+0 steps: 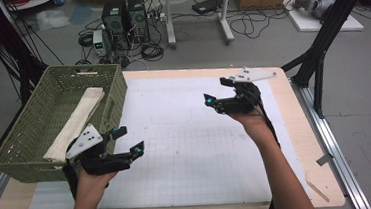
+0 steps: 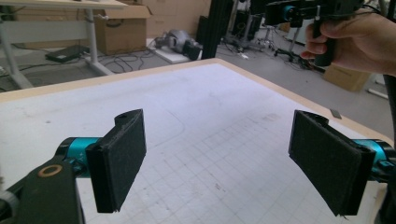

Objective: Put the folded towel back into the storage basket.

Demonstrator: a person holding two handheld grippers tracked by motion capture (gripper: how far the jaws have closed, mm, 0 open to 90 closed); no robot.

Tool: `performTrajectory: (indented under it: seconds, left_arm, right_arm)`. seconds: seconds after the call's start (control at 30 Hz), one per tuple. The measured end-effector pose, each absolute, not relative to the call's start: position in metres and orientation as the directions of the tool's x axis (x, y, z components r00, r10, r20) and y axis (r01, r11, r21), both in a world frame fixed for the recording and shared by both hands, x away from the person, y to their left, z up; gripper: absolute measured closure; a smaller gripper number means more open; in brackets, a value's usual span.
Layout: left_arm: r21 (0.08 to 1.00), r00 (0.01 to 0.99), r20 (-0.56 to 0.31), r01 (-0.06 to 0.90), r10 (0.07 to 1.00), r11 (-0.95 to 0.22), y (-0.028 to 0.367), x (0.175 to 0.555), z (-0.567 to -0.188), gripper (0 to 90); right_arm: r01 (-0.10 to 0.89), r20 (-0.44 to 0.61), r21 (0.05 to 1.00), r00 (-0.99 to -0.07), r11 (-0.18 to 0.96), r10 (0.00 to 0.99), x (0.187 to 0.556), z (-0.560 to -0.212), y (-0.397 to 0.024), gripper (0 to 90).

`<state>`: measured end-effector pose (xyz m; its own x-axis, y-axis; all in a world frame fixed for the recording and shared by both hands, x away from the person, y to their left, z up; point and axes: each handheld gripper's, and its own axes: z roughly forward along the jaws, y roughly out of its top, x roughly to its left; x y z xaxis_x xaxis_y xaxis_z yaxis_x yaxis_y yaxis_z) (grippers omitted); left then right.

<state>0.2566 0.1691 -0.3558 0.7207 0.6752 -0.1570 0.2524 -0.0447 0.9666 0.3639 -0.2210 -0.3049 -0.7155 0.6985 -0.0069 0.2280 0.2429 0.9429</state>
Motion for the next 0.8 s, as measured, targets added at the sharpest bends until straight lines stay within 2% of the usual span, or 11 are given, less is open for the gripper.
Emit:
performTrajectory:
  seconds: [0.47, 0.8]
  left_arm:
    - [0.965, 0.764, -0.153, 0.252, 0.627, -0.071, 0.144, 0.269, -0.380, 19.4]
    - [0.969, 0.787, -0.140, 0.233, 0.601, -0.079, 0.135, 0.278, -0.394, 19.3]
  right_arm:
    - [0.268, 0.012, 0.943, -0.620, 0.197, 0.784, 0.311, -0.355, -0.288, 16.2]
    - [0.266, -0.046, 0.936, -0.556, 0.230, 0.830, 0.277, -0.374, -0.312, 16.2]
